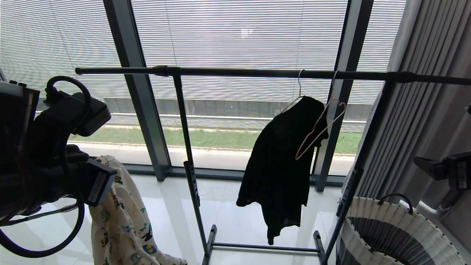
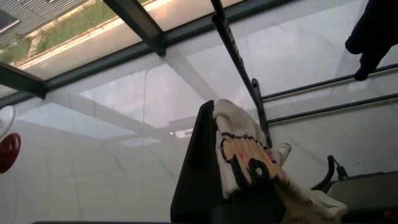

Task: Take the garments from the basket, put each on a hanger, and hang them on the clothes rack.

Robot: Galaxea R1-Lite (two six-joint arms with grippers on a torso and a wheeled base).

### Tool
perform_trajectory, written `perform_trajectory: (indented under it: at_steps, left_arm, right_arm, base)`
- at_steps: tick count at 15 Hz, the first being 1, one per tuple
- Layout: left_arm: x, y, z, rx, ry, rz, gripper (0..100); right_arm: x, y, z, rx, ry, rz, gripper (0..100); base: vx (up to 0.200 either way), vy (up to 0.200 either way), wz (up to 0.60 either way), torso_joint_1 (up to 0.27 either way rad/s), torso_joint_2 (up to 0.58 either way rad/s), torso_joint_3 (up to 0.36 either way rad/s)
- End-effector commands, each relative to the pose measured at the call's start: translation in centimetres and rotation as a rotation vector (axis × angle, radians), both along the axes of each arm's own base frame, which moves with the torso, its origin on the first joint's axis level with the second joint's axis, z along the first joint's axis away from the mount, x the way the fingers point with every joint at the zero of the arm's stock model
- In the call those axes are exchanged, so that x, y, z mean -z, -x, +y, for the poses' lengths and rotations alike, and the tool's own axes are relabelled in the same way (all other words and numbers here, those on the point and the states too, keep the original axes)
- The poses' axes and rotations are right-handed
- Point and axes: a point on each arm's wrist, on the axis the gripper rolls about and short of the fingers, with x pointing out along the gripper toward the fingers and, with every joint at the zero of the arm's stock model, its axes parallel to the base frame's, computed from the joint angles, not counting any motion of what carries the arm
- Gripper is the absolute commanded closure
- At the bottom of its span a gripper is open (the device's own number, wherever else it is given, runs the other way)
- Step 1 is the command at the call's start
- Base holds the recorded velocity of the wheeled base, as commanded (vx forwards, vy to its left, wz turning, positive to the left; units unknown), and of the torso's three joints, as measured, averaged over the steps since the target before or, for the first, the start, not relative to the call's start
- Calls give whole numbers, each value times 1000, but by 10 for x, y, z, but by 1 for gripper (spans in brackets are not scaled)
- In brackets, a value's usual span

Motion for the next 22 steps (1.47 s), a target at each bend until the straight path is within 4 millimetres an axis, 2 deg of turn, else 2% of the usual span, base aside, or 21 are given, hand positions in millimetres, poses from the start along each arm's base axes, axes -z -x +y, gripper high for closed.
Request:
perform_trajectory:
  at_steps: [1, 7, 12, 14, 19, 22]
  left_arm:
    - [0, 0, -1, 6, 0, 0, 100]
    - [-1, 0, -2, 8, 2, -4, 100]
    - [-2, 0, -1, 5, 9, -8, 100]
    - [-2, 0, -1, 4, 10, -7, 100]
    - [-6, 8, 3, -1, 26, -34, 100]
    - [-7, 9, 7, -16, 28, -41, 100]
  right_arm:
    - [2, -3, 1, -1, 4, 11, 0]
    - [0, -4, 3, -38, -17, -5, 0]
    - [-1, -25, 14, -57, -57, -66, 0]
    - [3, -38, 25, -82, -74, -85, 0]
    - [10, -71, 81, -194, -127, -47, 0]
    - [22, -82, 89, -191, -108, -8, 0]
  base:
    - [200, 0, 0, 27, -56, -27]
    - [200, 0, 0, 13, -4, -7]
    - [200, 0, 0, 0, 2, 0]
    - [0, 0, 0, 0, 0, 0]
    - [0, 0, 0, 0, 0, 0]
    - [0, 0, 0, 0, 0, 0]
